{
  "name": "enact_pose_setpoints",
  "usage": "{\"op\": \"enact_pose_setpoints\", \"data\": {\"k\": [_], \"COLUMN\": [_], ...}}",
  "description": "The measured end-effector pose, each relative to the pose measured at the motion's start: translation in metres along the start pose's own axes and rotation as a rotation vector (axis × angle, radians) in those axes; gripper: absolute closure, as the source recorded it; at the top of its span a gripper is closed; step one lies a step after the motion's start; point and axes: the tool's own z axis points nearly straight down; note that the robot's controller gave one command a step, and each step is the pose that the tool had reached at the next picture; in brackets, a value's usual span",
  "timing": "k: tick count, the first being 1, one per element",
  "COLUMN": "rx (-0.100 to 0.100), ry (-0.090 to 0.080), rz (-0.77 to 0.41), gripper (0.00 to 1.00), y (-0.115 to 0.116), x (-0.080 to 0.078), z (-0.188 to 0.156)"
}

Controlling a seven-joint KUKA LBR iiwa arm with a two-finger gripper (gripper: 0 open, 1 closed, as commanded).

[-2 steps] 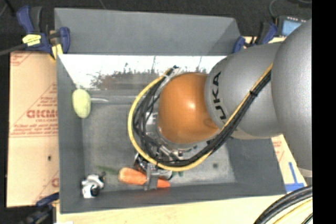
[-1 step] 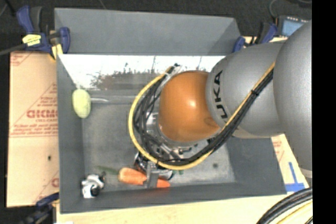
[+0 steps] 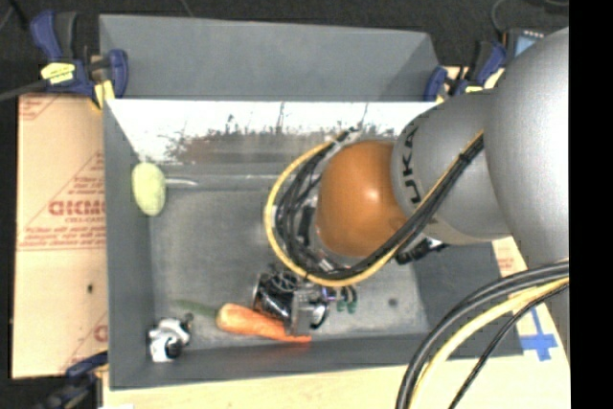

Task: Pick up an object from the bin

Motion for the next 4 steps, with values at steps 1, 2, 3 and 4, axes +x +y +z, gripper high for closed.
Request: {"op": "enact_pose_setpoints", "data": {"k": [1,2,3,4], "rx": [0.0,0.0,-0.003,0.001], "ry": [-0.006,-0.001,-0.006,-0.004], "rz": [0.007,0.151,0.368,0.152], "gripper": [0.0,0.0,0.0,1.0], "y": [-0.03,-0.013,-0.024,-0.015], "x": [-0.009,-0.013,-0.026,-0.016], "z": [0.033,0.018,0.013,0.016]}}
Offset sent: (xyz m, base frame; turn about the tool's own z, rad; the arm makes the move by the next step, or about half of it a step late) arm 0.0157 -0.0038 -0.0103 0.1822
